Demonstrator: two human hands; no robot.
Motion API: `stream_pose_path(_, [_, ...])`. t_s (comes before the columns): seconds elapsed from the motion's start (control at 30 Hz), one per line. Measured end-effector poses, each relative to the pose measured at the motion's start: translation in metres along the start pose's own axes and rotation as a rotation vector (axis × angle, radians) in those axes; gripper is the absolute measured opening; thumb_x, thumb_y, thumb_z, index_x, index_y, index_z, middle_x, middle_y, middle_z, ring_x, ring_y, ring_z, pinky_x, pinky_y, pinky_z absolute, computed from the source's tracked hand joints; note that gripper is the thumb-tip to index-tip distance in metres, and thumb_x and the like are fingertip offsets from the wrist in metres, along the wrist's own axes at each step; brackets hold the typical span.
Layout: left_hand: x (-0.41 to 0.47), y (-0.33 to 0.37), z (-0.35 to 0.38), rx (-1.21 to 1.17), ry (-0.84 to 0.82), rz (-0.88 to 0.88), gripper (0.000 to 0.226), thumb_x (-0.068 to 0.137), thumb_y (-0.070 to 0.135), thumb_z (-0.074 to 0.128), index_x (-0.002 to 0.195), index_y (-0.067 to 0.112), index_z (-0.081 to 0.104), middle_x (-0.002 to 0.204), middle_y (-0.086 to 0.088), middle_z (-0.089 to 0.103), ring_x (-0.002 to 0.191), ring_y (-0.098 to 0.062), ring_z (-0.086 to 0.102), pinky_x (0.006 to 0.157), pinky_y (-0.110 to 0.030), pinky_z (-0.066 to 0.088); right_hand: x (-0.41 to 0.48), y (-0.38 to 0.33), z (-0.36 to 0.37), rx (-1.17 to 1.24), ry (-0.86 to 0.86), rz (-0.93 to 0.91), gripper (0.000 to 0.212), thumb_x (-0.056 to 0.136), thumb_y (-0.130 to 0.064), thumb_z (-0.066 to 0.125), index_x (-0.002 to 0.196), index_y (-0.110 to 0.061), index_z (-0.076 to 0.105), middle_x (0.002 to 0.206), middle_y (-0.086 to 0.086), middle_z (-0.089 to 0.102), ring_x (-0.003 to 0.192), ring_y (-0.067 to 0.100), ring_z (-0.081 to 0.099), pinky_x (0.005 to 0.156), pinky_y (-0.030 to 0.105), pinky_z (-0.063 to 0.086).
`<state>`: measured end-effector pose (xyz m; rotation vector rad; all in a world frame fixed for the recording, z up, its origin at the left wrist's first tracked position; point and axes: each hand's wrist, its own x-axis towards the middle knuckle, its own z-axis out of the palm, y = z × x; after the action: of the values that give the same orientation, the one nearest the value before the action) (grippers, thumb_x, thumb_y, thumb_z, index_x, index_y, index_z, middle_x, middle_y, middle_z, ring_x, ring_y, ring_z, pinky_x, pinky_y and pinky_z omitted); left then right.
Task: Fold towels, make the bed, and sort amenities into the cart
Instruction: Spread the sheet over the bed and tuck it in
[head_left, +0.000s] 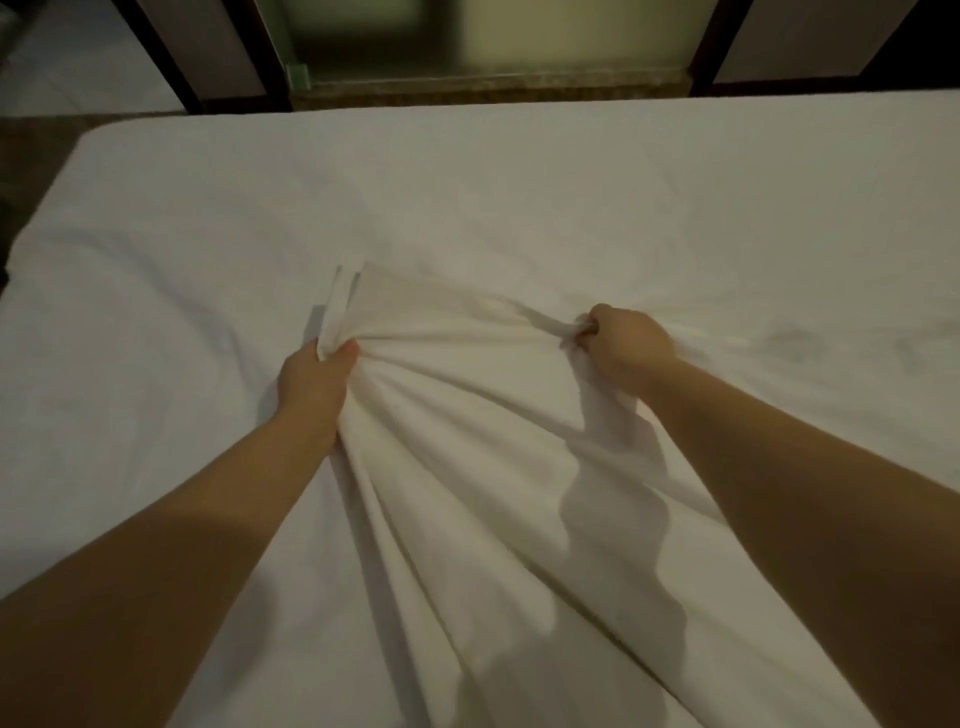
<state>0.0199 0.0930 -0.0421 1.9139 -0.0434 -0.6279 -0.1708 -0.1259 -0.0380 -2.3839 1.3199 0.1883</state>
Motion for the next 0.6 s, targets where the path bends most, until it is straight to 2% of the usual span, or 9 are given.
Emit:
stream_pose_path(0.07, [0.008,-0.006,-0.002,-0.030,0.006,-0.030,0.031,0.093,0.015,0.058,0.123,0.008,0.059,0.110,-0.008,0.061,0.105,-0.028,0.059,0.099,-0.041,0.046,0.009,-0.011,-0.004,-0.029,0.092,-0.043,0.025,0.095,-0.022,0.046,0.111,-0.007,0.059,0.114,0.018,0.063,0.106,0.035,0.056,0.082,0.033,0.041])
stream_pose_path(0.17, [0.020,-0.018,0.001,-0.090,0.019,-0.080,0.031,0.093,0.018,0.059,0.122,0.007,0.059,0.113,-0.009,0.062,0.110,-0.031,0.058,0.101,-0.045,0.045,0.015,-0.026,-0.002,0.249,0.334,-0.040,0.022,0.095,-0.015,0.038,0.109,-0.009,0.054,0.102,0.013,0.059,0.092,0.029,0.052,0.076,0.034,0.035])
stream_pose_path(0.2, [0.023,-0.022,0.001,-0.106,0.026,-0.090,0.033,0.093,0.019,0.060,0.123,0.007,0.059,0.115,-0.010,0.062,0.110,-0.031,0.058,0.101,-0.045,0.045,0.014,-0.028,0.004,0.315,0.320,-0.061,0.025,0.095,-0.015,0.038,0.113,-0.012,0.053,0.105,0.012,0.059,0.095,0.028,0.052,0.078,0.033,0.035])
stream_pose_path(0.27, [0.026,-0.028,0.002,-0.134,0.019,-0.086,0.037,0.092,0.022,0.061,0.125,0.006,0.058,0.114,-0.009,0.062,0.110,-0.029,0.059,0.100,-0.043,0.046,0.004,-0.029,0.024,0.209,0.190,-0.160,0.038,0.096,-0.020,0.041,0.133,-0.017,0.045,0.131,0.011,0.052,0.123,0.028,0.045,0.097,0.036,0.033])
stream_pose_path(0.33, [0.023,-0.030,0.000,-0.159,-0.008,-0.094,0.039,0.091,0.023,0.063,0.127,0.007,0.058,0.113,-0.007,0.063,0.107,-0.027,0.060,0.097,-0.039,0.048,-0.010,-0.025,0.044,0.043,0.117,-0.214,0.056,0.098,-0.029,0.040,0.150,-0.018,0.022,0.154,0.005,0.028,0.143,0.023,0.020,0.114,0.041,0.015])
stream_pose_path(0.37, [0.020,-0.029,-0.001,-0.190,-0.027,-0.099,0.040,0.091,0.024,0.063,0.128,0.008,0.057,0.114,-0.007,0.063,0.104,-0.026,0.061,0.094,-0.037,0.049,-0.020,-0.026,0.050,0.020,0.113,-0.208,0.061,0.098,-0.033,0.039,0.152,-0.018,0.013,0.158,0.002,0.019,0.146,0.022,0.013,0.116,0.042,0.010])
stream_pose_path(0.43, [0.008,-0.027,-0.003,-0.283,-0.079,-0.115,0.040,0.092,0.024,0.061,0.130,0.011,0.054,0.113,-0.006,0.064,0.098,-0.023,0.062,0.088,-0.036,0.051,-0.046,-0.029,0.062,0.005,0.136,-0.204,0.065,0.098,-0.040,0.037,0.153,-0.019,0.010,0.160,0.001,0.014,0.146,0.022,0.011,0.117,0.043,0.008])
stream_pose_path(0.53, [-0.027,-0.035,-0.008,-0.333,-0.105,-0.112,0.038,0.095,0.019,0.056,0.132,0.012,0.049,0.117,-0.008,0.061,0.096,-0.022,0.061,0.086,-0.037,0.051,-0.100,-0.032,0.087,0.037,0.159,-0.220,0.064,0.096,-0.049,0.034,0.152,-0.021,0.019,0.158,0.000,0.022,0.145,0.022,0.019,0.115,0.042,0.012])
stream_pose_path(0.6, [-0.060,-0.054,-0.012,-0.294,-0.066,-0.089,0.041,0.094,0.011,0.055,0.134,0.009,0.045,0.124,-0.011,0.059,0.100,-0.024,0.061,0.089,-0.039,0.051,-0.141,-0.034,0.101,0.077,0.167,-0.222,0.070,0.089,-0.056,0.024,0.150,-0.021,0.027,0.155,0.001,0.029,0.143,0.022,0.025,0.114,0.042,0.015])
